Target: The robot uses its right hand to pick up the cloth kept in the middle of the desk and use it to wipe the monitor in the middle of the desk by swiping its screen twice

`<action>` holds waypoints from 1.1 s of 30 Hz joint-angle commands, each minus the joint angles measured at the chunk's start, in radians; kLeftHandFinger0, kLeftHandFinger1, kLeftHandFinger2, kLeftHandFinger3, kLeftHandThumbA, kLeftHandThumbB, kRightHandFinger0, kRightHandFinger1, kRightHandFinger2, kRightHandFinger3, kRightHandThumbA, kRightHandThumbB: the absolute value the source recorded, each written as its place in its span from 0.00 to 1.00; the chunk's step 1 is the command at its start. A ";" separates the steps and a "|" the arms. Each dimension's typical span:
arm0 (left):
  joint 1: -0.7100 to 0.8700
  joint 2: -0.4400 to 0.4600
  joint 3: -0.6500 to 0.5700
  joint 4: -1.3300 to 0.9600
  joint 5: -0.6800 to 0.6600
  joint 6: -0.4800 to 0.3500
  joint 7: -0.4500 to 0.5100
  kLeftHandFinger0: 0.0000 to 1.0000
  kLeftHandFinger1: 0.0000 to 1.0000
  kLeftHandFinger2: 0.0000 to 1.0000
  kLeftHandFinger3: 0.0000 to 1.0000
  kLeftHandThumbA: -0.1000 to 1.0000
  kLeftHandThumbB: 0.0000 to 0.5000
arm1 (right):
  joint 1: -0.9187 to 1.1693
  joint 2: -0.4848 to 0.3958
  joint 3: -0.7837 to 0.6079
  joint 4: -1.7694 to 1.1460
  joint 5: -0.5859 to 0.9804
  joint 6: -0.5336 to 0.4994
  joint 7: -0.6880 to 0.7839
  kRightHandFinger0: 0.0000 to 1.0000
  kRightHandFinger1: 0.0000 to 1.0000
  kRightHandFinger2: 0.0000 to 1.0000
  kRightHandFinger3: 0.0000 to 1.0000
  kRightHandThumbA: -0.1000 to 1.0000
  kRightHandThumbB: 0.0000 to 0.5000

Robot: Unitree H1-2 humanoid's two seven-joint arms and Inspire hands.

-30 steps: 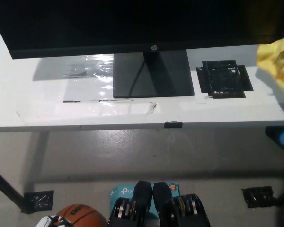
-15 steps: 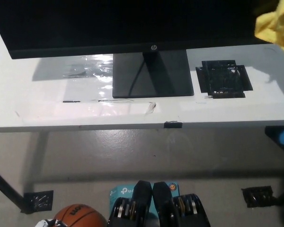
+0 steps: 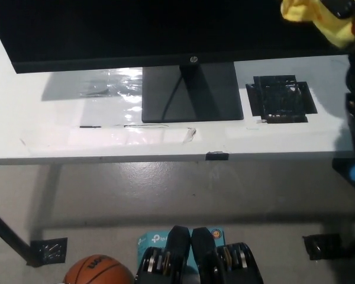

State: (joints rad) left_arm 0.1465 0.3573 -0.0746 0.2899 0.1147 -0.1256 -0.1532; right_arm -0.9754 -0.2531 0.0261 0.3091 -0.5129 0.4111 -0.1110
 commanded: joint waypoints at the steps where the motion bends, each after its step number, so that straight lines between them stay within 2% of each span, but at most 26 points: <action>1: 0.023 0.013 0.006 -0.027 -0.008 -0.030 -0.013 0.00 0.00 0.00 0.00 0.69 1.00 | -0.091 0.005 -0.005 0.028 -0.043 0.007 -0.112 0.00 0.00 0.07 0.14 0.00 0.17; 2: 0.024 0.013 0.006 -0.027 -0.007 -0.029 -0.013 0.00 0.00 0.00 0.00 0.69 1.00 | -0.093 0.005 -0.005 0.032 -0.043 0.007 -0.115 0.00 0.00 0.18 0.12 0.00 0.15; 3: 0.020 0.016 0.003 -0.014 -0.003 -0.049 -0.013 0.00 0.00 0.00 0.00 0.71 1.00 | -0.120 0.006 -0.005 0.071 -0.054 0.005 -0.146 0.00 0.00 0.25 0.13 0.00 0.20; 4: 0.020 0.016 0.003 -0.014 -0.003 -0.049 -0.013 0.00 0.00 0.00 0.00 0.71 1.00 | -0.121 0.006 -0.004 0.072 -0.054 0.005 -0.148 0.00 0.00 0.26 0.13 0.00 0.20; 5: 0.031 0.015 0.003 -0.028 -0.005 -0.025 -0.016 0.00 0.00 0.00 0.01 0.70 1.00 | -0.149 0.009 0.001 0.123 -0.065 -0.005 -0.182 0.00 0.00 0.28 0.01 0.00 0.18; 6: 0.031 0.015 0.002 -0.034 -0.002 -0.017 -0.017 0.00 0.00 0.00 0.01 0.70 1.00 | -0.156 0.008 0.003 0.135 -0.065 -0.010 -0.189 0.00 0.01 0.40 0.02 0.00 0.17; 7: 0.032 0.014 0.003 -0.035 -0.003 -0.016 -0.017 0.00 0.00 0.02 0.02 0.69 1.00 | -0.164 0.007 0.008 0.149 -0.069 -0.014 -0.197 0.00 0.03 0.45 0.15 0.00 0.15; 8: 0.033 0.013 0.004 -0.037 -0.004 -0.014 -0.016 0.00 0.00 0.01 0.03 0.69 1.00 | -0.174 0.005 0.016 0.170 -0.075 -0.020 -0.208 0.00 0.00 0.40 0.15 0.00 0.15; 9: 0.031 0.011 0.007 -0.027 -0.015 -0.024 -0.020 0.00 0.00 0.01 0.02 0.68 1.00 | -0.176 0.008 0.024 0.179 -0.081 -0.024 -0.218 0.00 0.00 0.39 0.05 0.00 0.12; 10: 0.036 0.009 0.008 -0.029 -0.015 -0.023 -0.018 0.00 0.00 0.00 0.01 0.68 1.00 | -0.169 0.011 0.037 0.174 -0.090 -0.016 -0.217 0.00 0.00 0.29 0.07 0.00 0.12; 11: 0.037 0.011 0.006 -0.026 -0.011 -0.032 -0.019 0.00 0.00 0.00 0.02 0.69 1.00 | -0.165 0.014 0.045 0.178 -0.091 -0.025 -0.225 0.00 0.00 0.21 0.08 0.00 0.16; 12: 0.039 0.013 0.005 -0.031 -0.011 -0.030 -0.022 0.00 0.00 0.00 0.02 0.69 1.00 | -0.166 0.020 0.052 0.183 -0.095 -0.021 -0.232 0.00 0.00 0.19 0.00 0.00 0.22; 13: 0.038 0.011 0.007 -0.028 -0.013 -0.034 -0.021 0.00 0.00 0.00 0.02 0.68 1.00 | -0.167 0.024 0.060 0.197 -0.100 -0.031 -0.251 0.00 0.00 0.20 0.00 0.00 0.24; 14: 0.039 0.012 0.007 -0.030 -0.011 -0.030 -0.020 0.00 0.00 0.00 0.01 0.68 1.00 | -0.167 0.026 0.065 0.204 -0.099 -0.038 -0.260 0.00 0.00 0.21 0.07 0.00 0.27; 17: 0.037 0.010 0.001 -0.027 0.000 -0.033 -0.016 0.00 0.00 0.00 0.00 0.70 1.00 | -0.157 0.037 0.082 0.199 -0.100 -0.048 -0.269 0.00 0.00 0.22 0.00 0.00 0.25; 18: 0.035 0.011 -0.001 -0.029 0.002 -0.024 -0.018 0.00 0.00 0.00 0.01 0.71 1.00 | -0.151 0.057 0.098 0.182 -0.106 -0.030 -0.259 0.00 0.00 0.25 0.02 0.00 0.18; 19: 0.035 0.011 -0.001 -0.032 0.003 -0.017 -0.018 0.00 0.00 0.00 0.01 0.71 1.00 | -0.147 0.068 0.106 0.168 -0.109 -0.017 -0.252 0.00 0.00 0.26 0.05 0.00 0.16; 20: 0.036 0.011 -0.001 -0.034 0.006 -0.013 -0.016 0.00 0.00 0.00 0.02 0.71 1.00 | -0.142 0.078 0.114 0.150 -0.110 -0.011 -0.243 0.00 0.00 0.28 0.19 0.00 0.18; 21: 0.036 0.011 -0.001 -0.034 0.006 -0.013 -0.016 0.00 0.00 0.00 0.02 0.71 1.00 | -0.141 0.079 0.116 0.148 -0.110 -0.010 -0.243 0.00 0.00 0.27 0.17 0.00 0.18; 22: 0.038 0.012 -0.003 -0.041 0.007 -0.009 -0.018 0.00 0.00 0.00 0.03 0.71 1.00 | -0.139 0.088 0.129 0.137 -0.117 0.002 -0.237 0.00 0.00 0.27 0.27 0.00 0.22; 23: 0.037 0.012 -0.003 -0.037 0.005 -0.018 -0.019 0.00 0.00 0.00 0.03 0.71 1.00 | -0.137 0.098 0.137 0.132 -0.121 -0.004 -0.245 0.00 0.00 0.20 0.24 0.00 0.24; 27: 0.034 0.010 -0.005 -0.034 0.005 -0.012 -0.018 0.00 0.00 0.00 0.03 0.71 1.00 | -0.141 0.157 0.148 0.139 -0.114 -0.011 -0.262 0.00 0.00 0.19 0.09 0.00 0.18; 29: 0.038 0.011 -0.007 -0.044 0.011 -0.008 -0.016 0.00 0.00 0.00 0.04 0.71 1.00 | -0.146 0.181 0.156 0.158 -0.116 -0.036 -0.279 0.00 0.00 0.21 0.23 0.00 0.22; 30: 0.038 0.015 -0.013 -0.055 0.023 0.003 -0.016 0.00 0.00 0.00 0.05 0.72 1.00 | -0.149 0.191 0.158 0.160 -0.121 -0.036 -0.285 0.00 0.00 0.19 0.14 0.00 0.19; 31: 0.037 0.015 -0.013 -0.051 0.021 -0.006 -0.016 0.00 0.00 0.00 0.06 0.72 1.00 | -0.155 0.203 0.162 0.163 -0.123 -0.024 -0.282 0.00 0.00 0.20 0.19 0.00 0.17; 33: 0.035 0.013 -0.018 -0.052 0.023 -0.004 -0.016 0.00 0.00 0.00 0.05 0.72 1.00 | -0.157 0.209 0.167 0.168 -0.125 -0.026 -0.282 0.00 0.00 0.20 0.13 0.00 0.14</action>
State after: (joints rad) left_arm 0.1756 0.3558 -0.0914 0.2692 0.1219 -0.1266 -0.1601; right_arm -1.0621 -0.0511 0.1850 0.4876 -0.6142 0.4103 -0.3478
